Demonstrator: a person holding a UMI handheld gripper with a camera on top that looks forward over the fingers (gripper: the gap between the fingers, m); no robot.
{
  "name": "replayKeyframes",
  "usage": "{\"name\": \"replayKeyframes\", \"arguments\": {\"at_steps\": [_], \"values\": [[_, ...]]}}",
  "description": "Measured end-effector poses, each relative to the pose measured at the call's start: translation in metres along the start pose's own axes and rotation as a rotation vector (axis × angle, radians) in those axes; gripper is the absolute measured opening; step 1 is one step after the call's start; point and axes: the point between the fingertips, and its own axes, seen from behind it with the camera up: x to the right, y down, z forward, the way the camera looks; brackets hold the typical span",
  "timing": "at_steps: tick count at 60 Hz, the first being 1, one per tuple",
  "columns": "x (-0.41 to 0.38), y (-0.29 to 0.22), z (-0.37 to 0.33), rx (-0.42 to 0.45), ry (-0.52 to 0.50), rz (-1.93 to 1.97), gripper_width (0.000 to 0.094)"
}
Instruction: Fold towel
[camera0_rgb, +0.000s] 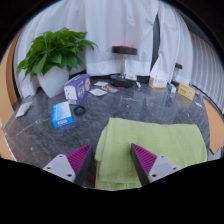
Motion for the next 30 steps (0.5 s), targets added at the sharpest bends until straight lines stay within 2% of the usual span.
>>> {"name": "replayKeyframes", "arguments": {"at_steps": [3, 7, 10, 12, 17, 24, 30], "values": [[0.010, 0.003, 0.008, -0.004, 0.051, -0.029, 0.0637], [0.014, -0.001, 0.012, 0.026, 0.076, -0.095, 0.0347], [0.017, -0.004, 0.012, 0.038, 0.100, -0.129, 0.0176], [0.017, -0.003, 0.012, 0.035, 0.108, -0.147, 0.0122], [0.017, -0.006, 0.012, 0.034, 0.089, -0.139, 0.0054], [0.012, -0.012, 0.004, -0.004, 0.014, -0.056, 0.0045], [-0.004, -0.055, -0.029, 0.047, -0.097, 0.051, 0.0045]]}}
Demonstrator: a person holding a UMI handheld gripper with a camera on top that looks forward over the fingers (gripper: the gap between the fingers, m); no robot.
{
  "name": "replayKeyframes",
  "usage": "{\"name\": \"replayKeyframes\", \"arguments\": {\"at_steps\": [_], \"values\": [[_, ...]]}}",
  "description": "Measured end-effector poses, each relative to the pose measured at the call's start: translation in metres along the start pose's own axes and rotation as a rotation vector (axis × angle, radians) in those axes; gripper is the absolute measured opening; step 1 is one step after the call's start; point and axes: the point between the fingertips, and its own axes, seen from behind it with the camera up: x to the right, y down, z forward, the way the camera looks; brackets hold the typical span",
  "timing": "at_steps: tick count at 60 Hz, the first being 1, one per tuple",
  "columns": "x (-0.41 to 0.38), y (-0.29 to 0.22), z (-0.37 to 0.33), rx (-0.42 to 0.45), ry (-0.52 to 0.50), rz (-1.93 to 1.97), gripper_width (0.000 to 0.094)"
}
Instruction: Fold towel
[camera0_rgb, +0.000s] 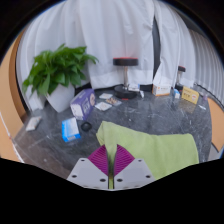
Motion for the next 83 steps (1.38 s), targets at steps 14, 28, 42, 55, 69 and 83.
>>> {"name": "replayKeyframes", "arguments": {"at_steps": [14, 28, 42, 55, 69, 83], "values": [[0.070, -0.075, -0.055, 0.119, -0.086, 0.143, 0.0051], [0.207, 0.003, -0.022, -0.045, 0.085, 0.133, 0.0554], [0.269, -0.006, -0.081, -0.044, 0.223, 0.059, 0.0849], [0.236, -0.021, -0.165, -0.015, 0.237, -0.008, 0.0849], [0.192, -0.014, -0.224, -0.002, 0.245, 0.001, 0.0847], [0.174, 0.003, -0.240, -0.020, 0.251, 0.014, 0.0847]]}}
